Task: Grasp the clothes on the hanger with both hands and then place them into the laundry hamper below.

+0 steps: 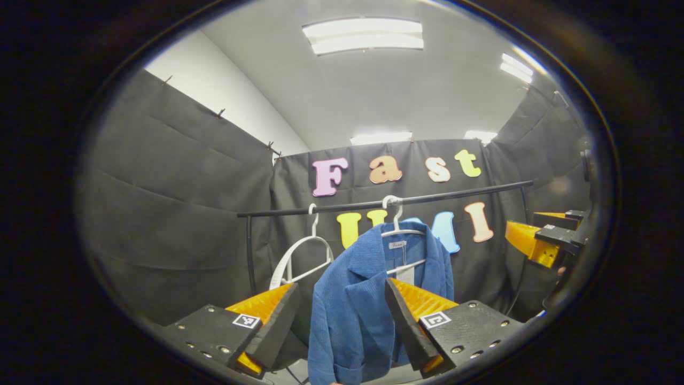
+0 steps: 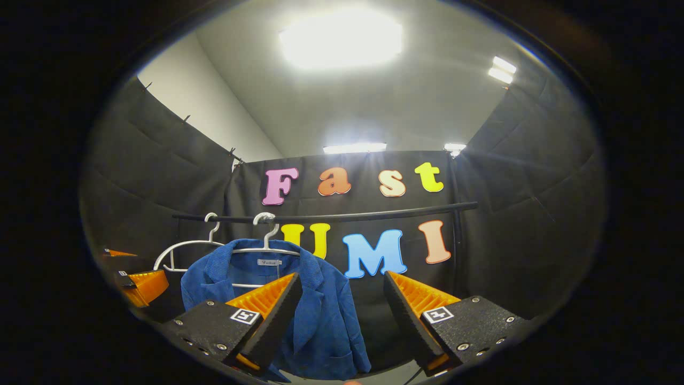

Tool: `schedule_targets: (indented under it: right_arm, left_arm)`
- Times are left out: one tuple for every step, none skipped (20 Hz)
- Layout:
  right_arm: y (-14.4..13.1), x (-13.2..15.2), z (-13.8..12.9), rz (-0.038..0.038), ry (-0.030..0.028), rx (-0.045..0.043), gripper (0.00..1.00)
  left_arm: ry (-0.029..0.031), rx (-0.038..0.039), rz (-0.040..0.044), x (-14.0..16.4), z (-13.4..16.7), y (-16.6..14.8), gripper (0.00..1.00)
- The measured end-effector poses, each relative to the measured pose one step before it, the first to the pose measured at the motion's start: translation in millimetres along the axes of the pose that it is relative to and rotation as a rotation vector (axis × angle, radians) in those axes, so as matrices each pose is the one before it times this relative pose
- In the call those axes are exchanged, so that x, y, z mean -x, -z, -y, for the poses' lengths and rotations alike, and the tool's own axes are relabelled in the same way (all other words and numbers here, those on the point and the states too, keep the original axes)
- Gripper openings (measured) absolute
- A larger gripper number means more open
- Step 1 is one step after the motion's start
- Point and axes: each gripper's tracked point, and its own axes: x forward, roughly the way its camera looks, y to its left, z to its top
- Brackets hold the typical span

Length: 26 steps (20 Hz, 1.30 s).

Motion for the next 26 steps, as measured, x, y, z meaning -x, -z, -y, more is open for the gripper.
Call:
schedule_targets:
  right_arm:
    - [1.74, -8.59, -0.54, -0.00279, -0.009, -0.00192, 0.95]
    - [2.62, -6.75, -0.97, -0.00097, -0.00933, -0.00316, 0.95]
    - [0.8, -7.58, -0.39, -0.00043, -0.00705, -0.00336, 0.95]
    - [1.43, -5.71, 0.43, -0.0024, -0.00708, -0.00195, 0.95]
    - [1.49, -6.4, -0.15, -0.00077, -0.00707, -0.00138, 0.95]
    - [1.3, -5.42, 1.55, -0.00175, -0.00488, -0.00145, 0.95]
    - [2.1, -5.8, 0.28, -0.00237, -0.00637, -0.00285, 0.95]
    - [2.09, -5.26, -0.44, -0.00242, -0.0073, -0.00302, 0.95]
    - [2.77, -6.25, -1.23, -0.00394, -0.00825, -0.00274, 0.95]
    - [4.46, -5.28, -2.83, -0.00556, -0.00971, -0.00288, 0.95]
    - [5.07, -5.43, -2.12, -0.01051, -0.01393, -0.00242, 0.95]
    - [6.22, -6.18, -2.77, -0.01151, -0.01506, -0.00509, 0.95]
    - [5.88, -5.78, -2.75, -0.01216, -0.01346, -0.00245, 0.95]
    - [4.81, -5.5, -1.66, -0.00616, -0.01033, 0.00058, 0.95]
    - [4.4, -5.59, -1.17, -0.00537, -0.00818, 0.00321, 0.95]
    - [4.91, -5.83, -1.25, -0.00595, -0.01009, 0.00283, 0.95]
    - [5.09, -5.67, -2.25, -0.00668, -0.01364, 0.00095, 0.95]
    - [4.99, -4.49, -2.34, -0.00648, -0.01146, -0.00012, 0.95]
    - [4.93, -4.81, -2.47, -0.007, -0.01294, -0.00131, 0.95]
    - [5.38, -4.9, -2.66, -0.00574, -0.01607, -0.00563, 0.95]
    - [5.73, -4.94, -3.09, -0.00985, -0.0202, -0.01084, 0.95]
    - [5.8, -4.25, -1.43, -0.01021, -0.01887, -0.01276, 0.95]
    - [5.03, -4.72, -0.62, -0.0103, -0.01141, -0.01104, 0.95]
    - [5.18, -3.21, -0.33, -0.00838, -0.00825, -0.00846, 0.95]
    - [4.45, -4.75, -0.81, -0.00623, -0.00767, -0.00725, 0.95]
    - [4.81, -3.88, -1.35, -0.00419, -0.00733, -0.00585, 0.95]
  left_arm:
    - [-0.0012, -0.00206, 0.00193, -8.31, 5.85, 0.52, 0.9]
    - [-0.00213, 0.00138, 0.00008, -7.98, 4.58, -0.25, 0.9]
    - [-0.00016, 0.00296, 0.00103, -4.72, 3.67, 0.08, 0.9]
    - [-0.00259, 0.00386, 0.00036, -6.23, 4.26, -0.17, 0.9]
    - [-0.00007, 0.00335, 0.00183, -5.85, 5.37, 0.21, 0.9]
    - [-0.00163, 0.00074, 0.00002, -5.9, 4.34, 1.08, 0.9]
    - [-0.00221, -0.0023, 0.00012, -6.26, 3.83, 2.57, 0.9]
    - [-0.00229, -0.00293, 0.00023, -4.86, 2.77, 1.62, 0.9]
    - [-0.00264, -0.00132, 0.00002, -5.57, 3.49, 1.38, 0.9]
    - [-0.00033, 0.00006, -0.00301, -4.4, 4.66, 4.51, 0.9]
    - [-0.00237, 0.00223, -0.00657, -6.01, 3.88, 4.35, 0.9]
    - [-0.00111, 0.00799, -0.00903, -4.57, 2.75, 4.6, 0.9]
    - [-0.00267, 0.00912, -0.00904, -5.65, 1.44, 6.36, 0.9]
    - [-0.01166, 0.00299, -0.00859, -4.5, 0.01, 4.88, 0.9]
    - [-0.01348, -0.00264, -0.00851, -4.04, -1.67, 4.67, 0.9]
    - [-0.01697, -0.00539, -0.00826, -5.52, -1.69, 4.64, 0.9]
    - [-0.01605, -0.00453, -0.00973, -3.69, -1.0, 5.66, 0.9]
    - [-0.01706, -0.0015, -0.01186, -3.97, -1.82, 5.4, 0.9]
    - [-0.0125, -0.00022, -0.01029, -3.71, 0.16, 4.66, 0.9]
    - [-0.01151, -0.00061, -0.00992, -3.77, 0.27, 4.6, 0.9]
    - [-0.0101, -0.00341, -0.01001, -2.87, -0.29, 5.11, 0.92]
    - [-0.00927, -0.00441, -0.00712, -2.34, -0.12, 4.02, 0.9]
    - [-0.00616, -0.0044, -0.00597, -2.47, 1.58, 4.67, 0.9]
    - [-0.00668, -0.00211, -0.00655, -2.1, 1.4, 4.14, 0.9]
    - [-0.0043, -0.001, -0.0062, -1.62, 1.13, 4.05, 0.9]
    - [-0.0029, -0.00243, -0.00647, -1.66, 1.71, 3.71, 0.9]
